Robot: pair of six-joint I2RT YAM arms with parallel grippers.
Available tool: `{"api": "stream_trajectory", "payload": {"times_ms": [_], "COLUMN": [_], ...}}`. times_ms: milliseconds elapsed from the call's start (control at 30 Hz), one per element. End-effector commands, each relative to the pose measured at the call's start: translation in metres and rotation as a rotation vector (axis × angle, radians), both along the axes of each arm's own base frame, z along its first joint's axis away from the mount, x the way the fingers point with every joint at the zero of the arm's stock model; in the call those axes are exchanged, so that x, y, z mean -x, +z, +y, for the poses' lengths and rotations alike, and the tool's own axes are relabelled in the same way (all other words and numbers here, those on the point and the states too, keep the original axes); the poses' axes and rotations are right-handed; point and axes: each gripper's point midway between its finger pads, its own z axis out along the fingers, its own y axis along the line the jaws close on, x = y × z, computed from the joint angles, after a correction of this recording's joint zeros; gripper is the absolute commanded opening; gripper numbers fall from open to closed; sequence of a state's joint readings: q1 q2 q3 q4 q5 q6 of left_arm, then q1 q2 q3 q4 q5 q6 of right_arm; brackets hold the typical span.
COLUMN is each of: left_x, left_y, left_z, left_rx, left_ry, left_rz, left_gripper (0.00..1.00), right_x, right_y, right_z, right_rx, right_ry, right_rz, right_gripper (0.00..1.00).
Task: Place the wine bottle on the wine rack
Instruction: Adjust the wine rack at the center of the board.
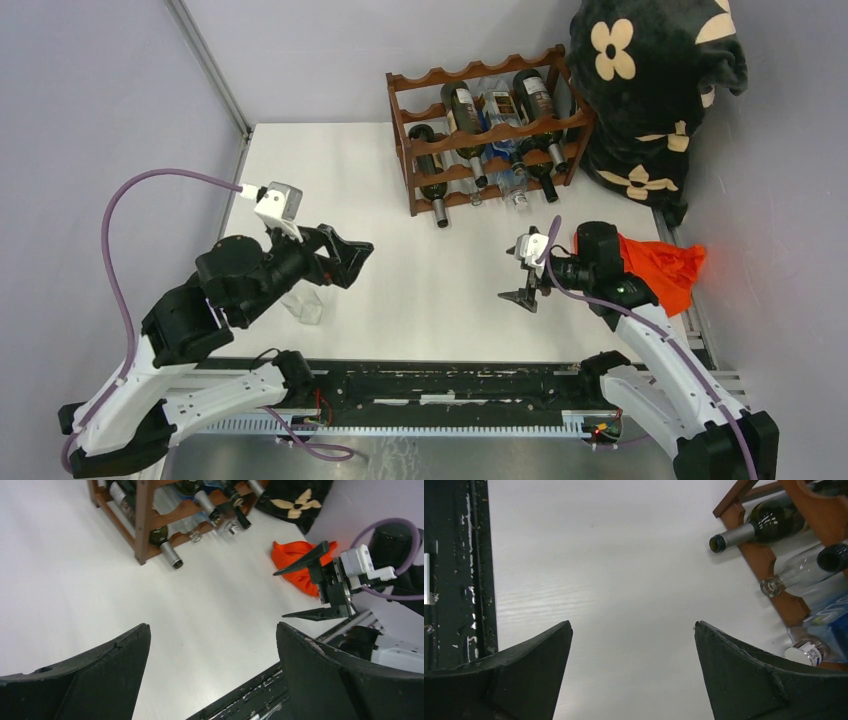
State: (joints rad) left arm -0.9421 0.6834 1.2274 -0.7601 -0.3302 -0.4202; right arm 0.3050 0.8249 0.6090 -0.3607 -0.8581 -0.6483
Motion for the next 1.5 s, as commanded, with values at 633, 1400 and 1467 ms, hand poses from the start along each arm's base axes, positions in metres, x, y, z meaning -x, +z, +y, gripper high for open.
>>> {"api": "stream_trajectory", "payload": {"times_ms": [633, 1400, 1467], "left_x": [-0.025, -0.053, -0.056], "left_y": [-0.068, -0.083, -0.083], "left_z": [0.074, 0.093, 0.098], "left_rx": [-0.396, -0.586, -0.572], "left_ry": [0.456, 0.572, 0.574], "left_rz": [0.205, 0.263, 0.275], "left_gripper": [1.0, 0.98, 0.98], "right_x": [-0.021, -0.02, -0.019], "right_y": [-0.03, -0.036, -0.037], "right_z": [-0.023, -0.023, -0.023], "right_rx": [0.074, 0.084, 0.084], "right_ry": [-0.115, -0.106, -0.104], "right_rz": [-0.135, -0.135, -0.131], "right_gripper": [0.98, 0.98, 0.98]}}
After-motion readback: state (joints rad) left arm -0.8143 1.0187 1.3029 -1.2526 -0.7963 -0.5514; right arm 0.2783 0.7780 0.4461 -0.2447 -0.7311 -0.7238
